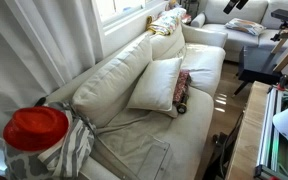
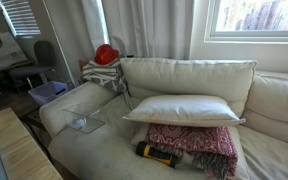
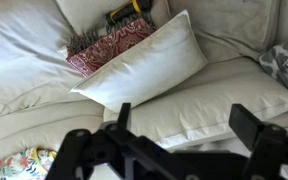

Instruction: Put the pillow upright and move it to the left

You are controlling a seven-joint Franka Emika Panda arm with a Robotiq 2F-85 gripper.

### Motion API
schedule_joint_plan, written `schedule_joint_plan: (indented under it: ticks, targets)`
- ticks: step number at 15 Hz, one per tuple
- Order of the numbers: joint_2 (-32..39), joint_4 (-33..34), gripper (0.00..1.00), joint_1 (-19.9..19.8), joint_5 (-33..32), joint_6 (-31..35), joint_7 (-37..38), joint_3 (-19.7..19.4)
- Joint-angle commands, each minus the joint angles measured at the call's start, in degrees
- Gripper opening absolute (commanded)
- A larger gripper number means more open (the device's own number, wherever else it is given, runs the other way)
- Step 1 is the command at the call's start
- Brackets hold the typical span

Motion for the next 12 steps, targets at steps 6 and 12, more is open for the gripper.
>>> schedule_joint_plan:
  ticks: [6,12]
  targets:
    - [1.49,-3.65,1.0,0.24,-0.23,-0.91,0.17,-0.21]
    - [19.4,1.79,1.0,4.05,9.51,6.58,-0.58,-5.85]
